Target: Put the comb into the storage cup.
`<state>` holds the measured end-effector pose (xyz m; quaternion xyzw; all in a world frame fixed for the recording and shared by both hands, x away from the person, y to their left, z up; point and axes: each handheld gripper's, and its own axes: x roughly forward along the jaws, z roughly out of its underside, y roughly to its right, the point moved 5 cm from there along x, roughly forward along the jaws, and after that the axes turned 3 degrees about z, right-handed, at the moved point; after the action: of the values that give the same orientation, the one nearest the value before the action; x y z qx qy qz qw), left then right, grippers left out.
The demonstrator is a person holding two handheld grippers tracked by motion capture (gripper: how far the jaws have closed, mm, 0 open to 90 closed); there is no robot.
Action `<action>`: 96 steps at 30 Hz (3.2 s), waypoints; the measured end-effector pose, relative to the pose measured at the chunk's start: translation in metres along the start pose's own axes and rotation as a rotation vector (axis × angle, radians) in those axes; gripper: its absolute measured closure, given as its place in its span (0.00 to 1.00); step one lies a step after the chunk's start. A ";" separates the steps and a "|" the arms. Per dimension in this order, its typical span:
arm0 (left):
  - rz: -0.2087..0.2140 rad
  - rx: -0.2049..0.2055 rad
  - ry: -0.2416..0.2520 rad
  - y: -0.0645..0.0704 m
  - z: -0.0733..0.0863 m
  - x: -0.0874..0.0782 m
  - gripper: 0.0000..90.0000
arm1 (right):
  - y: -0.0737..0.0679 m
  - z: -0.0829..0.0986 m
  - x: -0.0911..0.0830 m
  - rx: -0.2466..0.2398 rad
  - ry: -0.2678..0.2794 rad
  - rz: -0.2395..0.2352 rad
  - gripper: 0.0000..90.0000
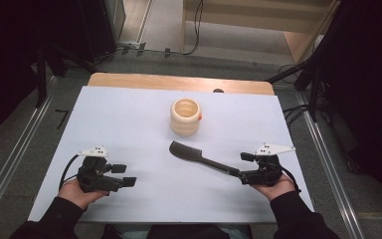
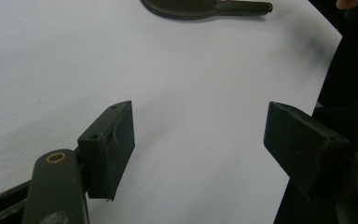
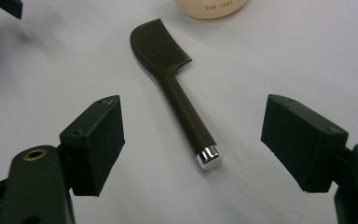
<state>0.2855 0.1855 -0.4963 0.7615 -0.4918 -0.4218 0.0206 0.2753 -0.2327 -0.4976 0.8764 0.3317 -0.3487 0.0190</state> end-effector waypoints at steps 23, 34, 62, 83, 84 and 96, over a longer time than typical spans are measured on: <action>0.002 0.003 0.000 0.000 0.000 0.000 0.28 | 0.031 -0.022 0.036 0.006 -0.036 0.062 0.32; 0.001 0.003 0.005 0.001 -0.001 -0.001 0.28 | 0.031 -0.017 0.060 0.020 -0.170 0.045 0.97; -0.001 0.007 0.005 0.000 -0.001 -0.002 0.28 | 0.008 -0.004 0.080 -0.045 -0.289 -0.043 0.97; -0.004 0.006 0.007 0.000 -0.001 -0.002 0.28 | -0.011 -0.003 0.082 -0.062 -0.308 -0.068 0.97; -0.004 0.006 0.007 0.000 -0.001 -0.002 0.28 | -0.011 -0.003 0.081 -0.059 -0.304 -0.063 0.97; -0.005 0.003 0.011 -0.001 -0.001 -0.003 0.28 | -0.014 -0.022 0.043 -0.017 -0.111 -0.071 0.57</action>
<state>0.2860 0.1881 -0.4943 0.7650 -0.4903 -0.4170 0.0209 0.3034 -0.1911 -0.5049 0.8432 0.3639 -0.3943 0.0327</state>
